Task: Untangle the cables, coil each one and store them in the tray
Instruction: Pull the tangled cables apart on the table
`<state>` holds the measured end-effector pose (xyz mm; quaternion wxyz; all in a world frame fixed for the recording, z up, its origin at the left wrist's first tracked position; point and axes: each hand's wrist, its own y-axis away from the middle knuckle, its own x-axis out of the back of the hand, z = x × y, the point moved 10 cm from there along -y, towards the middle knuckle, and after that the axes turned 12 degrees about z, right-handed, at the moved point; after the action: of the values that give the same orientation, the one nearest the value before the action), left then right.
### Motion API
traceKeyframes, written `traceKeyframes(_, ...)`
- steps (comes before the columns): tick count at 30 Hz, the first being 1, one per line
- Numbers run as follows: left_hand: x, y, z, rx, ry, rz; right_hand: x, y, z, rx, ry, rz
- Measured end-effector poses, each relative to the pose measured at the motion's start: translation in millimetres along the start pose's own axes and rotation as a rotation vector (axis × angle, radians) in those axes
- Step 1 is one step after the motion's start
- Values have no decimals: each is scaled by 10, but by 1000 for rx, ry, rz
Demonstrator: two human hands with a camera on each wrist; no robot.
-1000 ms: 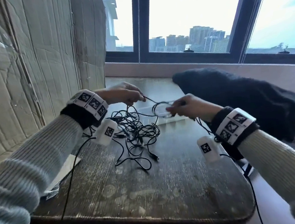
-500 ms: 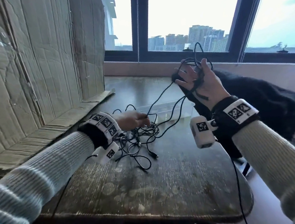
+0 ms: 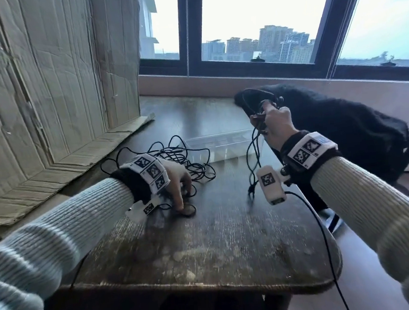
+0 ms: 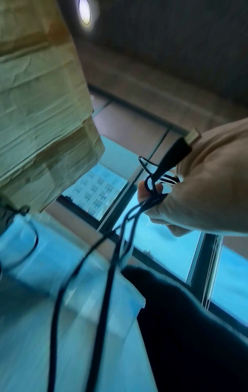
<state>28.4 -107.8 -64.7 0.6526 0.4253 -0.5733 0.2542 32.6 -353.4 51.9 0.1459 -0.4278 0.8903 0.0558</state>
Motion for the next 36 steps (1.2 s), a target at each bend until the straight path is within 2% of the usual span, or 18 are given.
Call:
traceKeyframes(1,10,-1,-58,18,-3,18,50,-64,150,-17,78,1)
traceKeyframes(3,8,11,-176,51,-16,30,86,-142,398,41,491,-82)
traceKeyframes(6,-28,42,-308,85,-7,27,47,-53,748,210,1220,-380)
traceKeyframes(8,-50,43,-350,96,17,36,100,79,950,206,1478,-553)
traceKeyframes(12,-77,18,-355,106,9,27,183,224,972,75,1512,-668)
traceKeyframes(15,-78,10,-338,103,9,20,93,297,665,116,1419,-666)
traceKeyframes(17,-84,-3,-341,99,8,21,25,468,427,225,1452,-697)
traceKeyframes(19,-92,-10,-344,96,12,21,-11,816,373,284,1539,-850)
traceKeyframes(22,-84,-22,-332,89,18,28,235,1447,742,195,1886,-1190)
traceKeyframes(25,-60,-20,-329,79,8,33,368,1593,1133,278,2111,-1321)
traceKeyframes(27,-52,6,-366,81,-4,47,302,1477,1239,315,2139,-1329)
traceKeyframes(32,-48,44,-341,100,-2,90,237,922,1230,370,2205,-1188)
traceKeyframes(34,-44,70,-369,112,-16,86,208,779,1232,324,2162,-1138)
traceKeyframes(36,-19,114,-439,141,-30,89,95,685,1193,358,2122,-1093)
